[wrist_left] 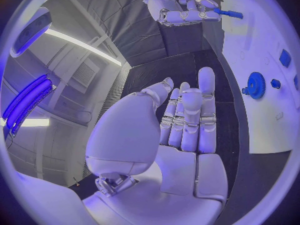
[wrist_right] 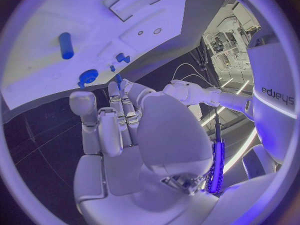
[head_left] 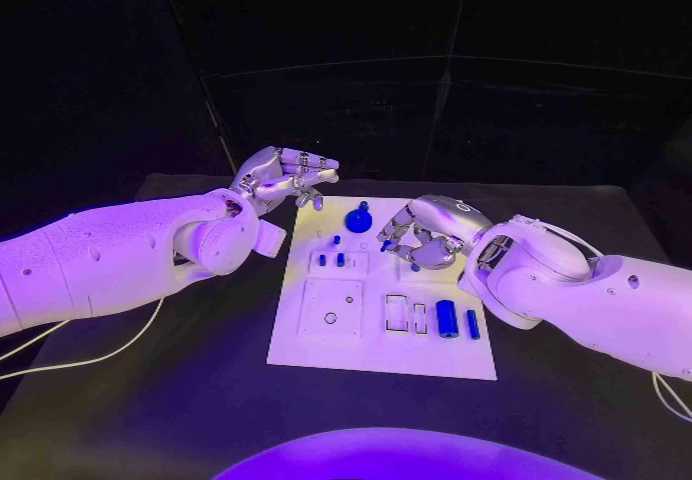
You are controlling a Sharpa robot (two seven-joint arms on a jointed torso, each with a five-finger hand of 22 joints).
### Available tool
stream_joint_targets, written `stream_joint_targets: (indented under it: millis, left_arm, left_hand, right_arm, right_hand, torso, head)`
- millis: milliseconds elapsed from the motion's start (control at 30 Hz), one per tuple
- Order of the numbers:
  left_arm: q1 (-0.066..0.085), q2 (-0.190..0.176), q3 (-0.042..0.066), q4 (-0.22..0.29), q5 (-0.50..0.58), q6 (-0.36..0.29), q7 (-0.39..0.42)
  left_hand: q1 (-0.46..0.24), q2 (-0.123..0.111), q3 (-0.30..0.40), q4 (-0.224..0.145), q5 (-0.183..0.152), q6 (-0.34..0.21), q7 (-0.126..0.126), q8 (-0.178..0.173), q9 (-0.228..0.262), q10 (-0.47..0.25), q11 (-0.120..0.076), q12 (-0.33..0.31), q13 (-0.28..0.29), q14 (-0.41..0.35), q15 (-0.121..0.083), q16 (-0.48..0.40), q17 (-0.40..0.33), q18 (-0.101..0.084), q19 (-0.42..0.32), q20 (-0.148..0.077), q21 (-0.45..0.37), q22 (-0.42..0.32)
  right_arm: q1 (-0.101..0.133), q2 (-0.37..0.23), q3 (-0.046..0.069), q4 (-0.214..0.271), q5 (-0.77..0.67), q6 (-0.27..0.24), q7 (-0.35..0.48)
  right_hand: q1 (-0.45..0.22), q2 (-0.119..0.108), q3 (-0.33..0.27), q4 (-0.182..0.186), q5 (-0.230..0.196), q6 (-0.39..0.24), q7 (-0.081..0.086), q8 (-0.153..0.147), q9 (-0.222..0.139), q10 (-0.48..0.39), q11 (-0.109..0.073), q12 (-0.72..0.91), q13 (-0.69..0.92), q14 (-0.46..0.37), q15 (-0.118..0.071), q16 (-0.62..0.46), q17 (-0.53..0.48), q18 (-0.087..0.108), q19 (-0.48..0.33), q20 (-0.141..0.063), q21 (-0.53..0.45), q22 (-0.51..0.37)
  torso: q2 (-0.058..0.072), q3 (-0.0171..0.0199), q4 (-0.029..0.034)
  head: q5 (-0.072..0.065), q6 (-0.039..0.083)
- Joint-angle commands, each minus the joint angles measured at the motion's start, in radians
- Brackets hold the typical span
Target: Assemble the parts on the task board
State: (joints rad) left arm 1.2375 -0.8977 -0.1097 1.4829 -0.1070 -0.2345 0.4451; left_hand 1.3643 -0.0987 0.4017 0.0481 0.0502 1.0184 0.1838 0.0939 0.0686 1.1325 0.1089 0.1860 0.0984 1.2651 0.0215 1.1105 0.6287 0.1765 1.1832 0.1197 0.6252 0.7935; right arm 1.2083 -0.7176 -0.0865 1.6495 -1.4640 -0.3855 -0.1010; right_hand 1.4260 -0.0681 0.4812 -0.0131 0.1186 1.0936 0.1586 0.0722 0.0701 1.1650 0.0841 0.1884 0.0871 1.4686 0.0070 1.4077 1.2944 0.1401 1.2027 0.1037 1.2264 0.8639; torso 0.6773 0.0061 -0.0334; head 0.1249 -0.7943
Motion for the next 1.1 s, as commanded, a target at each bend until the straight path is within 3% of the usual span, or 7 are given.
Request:
stream_joint_targets:
  millis: [33, 167, 300, 467, 767, 967, 1100]
  left_arm:
    - [0.002, 0.005, 0.001, 0.0, 0.005, 0.007, 0.009]
    - [0.002, 0.012, 0.001, -0.002, 0.005, 0.006, 0.009]
    - [0.002, 0.023, 0.001, -0.006, 0.005, 0.005, 0.009]
    - [0.002, 0.033, 0.001, -0.01, 0.005, 0.003, 0.01]
    - [0.003, 0.04, 0.001, -0.011, 0.005, -0.002, 0.009]
    - [0.004, 0.043, 0.001, -0.01, 0.005, -0.004, 0.01]
    - [0.004, 0.045, 0.001, -0.012, 0.005, -0.005, 0.01]
  left_hand:
    - [-0.008, 0.001, -0.007, 0.0, 0.002, -0.005, 0.001, 0.001, -0.001, -0.007, -0.001, 0.004, 0.001, -0.007, 0.002, -0.005, 0.0, 0.005, -0.005, 0.003, -0.005, -0.001]
    - [-0.008, 0.001, -0.007, 0.0, 0.002, -0.005, 0.001, 0.001, -0.001, -0.007, -0.001, 0.004, 0.001, -0.007, 0.002, -0.005, 0.0, 0.005, -0.005, 0.003, -0.005, -0.001]
    - [-0.008, 0.001, -0.007, 0.0, 0.002, -0.005, 0.001, 0.001, -0.001, -0.007, -0.001, 0.004, 0.001, -0.007, 0.002, -0.005, 0.0, 0.005, -0.005, 0.003, -0.005, -0.001]
    - [-0.006, 0.001, -0.008, -0.001, 0.002, -0.007, 0.002, 0.001, -0.001, -0.009, 0.0, 0.005, 0.001, -0.008, 0.002, -0.005, -0.001, 0.005, -0.005, 0.003, -0.006, -0.002]
    - [-0.005, 0.001, -0.008, -0.002, 0.002, -0.007, 0.002, 0.001, -0.001, -0.01, 0.0, 0.006, 0.002, -0.009, 0.002, -0.005, -0.002, 0.005, -0.005, 0.003, -0.007, -0.003]
    - [-0.005, 0.001, -0.008, -0.002, 0.002, -0.007, 0.002, 0.001, -0.001, -0.01, 0.0, 0.006, 0.002, -0.009, 0.002, -0.005, -0.002, 0.005, -0.005, 0.003, -0.007, -0.003]
    - [-0.004, 0.0, -0.009, -0.003, 0.002, -0.008, 0.002, 0.001, -0.001, -0.011, 0.0, 0.007, 0.002, -0.009, 0.002, -0.005, -0.002, 0.005, -0.006, 0.003, -0.007, -0.003]
  right_arm:
    - [-0.001, 0.031, 0.0, -0.016, 0.019, 0.009, 0.03]
    - [-0.016, 0.068, -0.001, -0.035, 0.003, 0.021, 0.036]
    - [-0.036, 0.103, -0.001, -0.058, -0.018, 0.031, 0.043]
    - [-0.057, 0.132, -0.002, -0.082, -0.038, 0.043, 0.048]
    - [-0.079, 0.163, -0.005, -0.115, -0.064, 0.057, 0.054]
    - [-0.094, 0.166, -0.008, -0.123, -0.078, 0.068, 0.057]
    - [-0.102, 0.169, -0.009, -0.127, -0.086, 0.078, 0.058]
  right_hand:
    - [-0.003, -0.005, 0.006, 0.0, 0.006, 0.006, 0.0, 0.0, 0.001, 0.006, -0.001, -0.003, -0.001, 0.049, -0.006, 0.008, 0.002, -0.007, 0.006, 0.002, 0.003, -0.001]
    - [-0.004, -0.006, 0.006, 0.0, 0.007, 0.006, 0.0, -0.001, 0.001, 0.006, -0.001, -0.003, -0.001, 0.049, -0.006, 0.007, 0.001, -0.007, 0.005, 0.002, 0.003, -0.002]
    - [-0.007, -0.006, 0.006, 0.0, 0.007, 0.006, 0.001, -0.001, 0.001, 0.006, 0.0, -0.004, -0.002, 0.049, -0.006, 0.008, 0.002, -0.007, 0.005, 0.003, 0.003, -0.002]
    - [-0.007, -0.007, 0.006, 0.0, 0.007, 0.006, 0.001, -0.001, 0.0, 0.006, 0.0, -0.004, -0.002, 0.05, -0.006, 0.009, 0.003, -0.007, 0.005, 0.003, 0.003, -0.003]
    - [-0.008, -0.007, 0.006, 0.0, 0.007, 0.005, 0.001, -0.001, 0.0, 0.006, 0.0, -0.004, -0.002, 0.05, -0.006, 0.009, 0.004, -0.007, 0.005, 0.003, 0.002, -0.003]
    - [-0.008, -0.007, 0.006, -0.001, 0.007, 0.005, 0.001, -0.002, 0.0, 0.006, 0.0, -0.004, -0.002, 0.05, -0.005, 0.01, 0.005, -0.007, 0.004, 0.003, 0.002, -0.003]
    - [-0.008, -0.008, 0.007, -0.001, 0.006, 0.005, 0.001, -0.002, 0.0, 0.006, 0.0, -0.004, -0.002, 0.051, -0.005, 0.012, 0.009, -0.007, 0.005, 0.003, 0.003, -0.001]
  torso:
    - [0.001, -0.0001, 0.0007]
    - [0.0, -0.0012, -0.0003]
    - [-0.001, 0.0005, -0.0019]
    - [-0.001, 0.0004, -0.0015]
    - [0.001, 0.0013, -0.0031]
    - [0.0, -0.0007, -0.0033]
    - [0.0, 0.0008, -0.0041]
  head:
    - [0.027, -0.008]
    - [0.047, -0.019]
    - [0.066, -0.027]
    - [0.077, -0.035]
    - [0.084, -0.041]
    - [0.085, -0.045]
    - [0.086, -0.049]
